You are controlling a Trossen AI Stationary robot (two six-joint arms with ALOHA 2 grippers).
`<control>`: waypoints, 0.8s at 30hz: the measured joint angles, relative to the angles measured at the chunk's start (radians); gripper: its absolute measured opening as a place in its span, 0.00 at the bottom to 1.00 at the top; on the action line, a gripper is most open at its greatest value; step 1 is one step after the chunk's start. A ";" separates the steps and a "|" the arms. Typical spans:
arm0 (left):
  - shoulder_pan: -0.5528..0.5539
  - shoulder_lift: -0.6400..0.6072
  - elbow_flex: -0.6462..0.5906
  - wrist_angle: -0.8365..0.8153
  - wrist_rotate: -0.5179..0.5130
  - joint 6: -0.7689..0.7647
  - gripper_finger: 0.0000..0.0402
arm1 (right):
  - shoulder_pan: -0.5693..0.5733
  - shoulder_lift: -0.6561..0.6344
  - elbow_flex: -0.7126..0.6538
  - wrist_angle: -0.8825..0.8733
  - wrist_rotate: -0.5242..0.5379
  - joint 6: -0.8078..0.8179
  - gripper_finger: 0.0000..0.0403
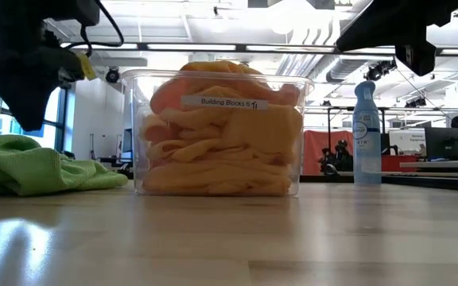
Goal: Sort microfiber towel by color & place in baskets
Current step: Put the green microfiber cloth into the bottom transparent bin
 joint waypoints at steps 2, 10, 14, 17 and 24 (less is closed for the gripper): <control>0.007 0.008 -0.010 0.000 -0.001 -0.008 0.21 | 0.000 0.000 0.000 0.000 0.000 -0.002 0.00; 0.012 0.044 -0.085 0.057 0.025 -0.008 0.21 | 0.000 0.000 0.000 0.000 0.000 -0.010 0.00; 0.012 0.040 -0.085 0.073 0.026 -0.003 0.16 | 0.000 0.000 0.000 -0.006 0.000 -0.010 0.00; 0.012 0.039 -0.085 0.079 0.049 0.008 0.04 | 0.000 0.000 0.000 -0.008 0.000 -0.010 0.00; 0.011 0.039 -0.022 0.062 0.072 0.043 0.01 | 0.000 0.000 0.000 -0.008 0.000 -0.010 0.00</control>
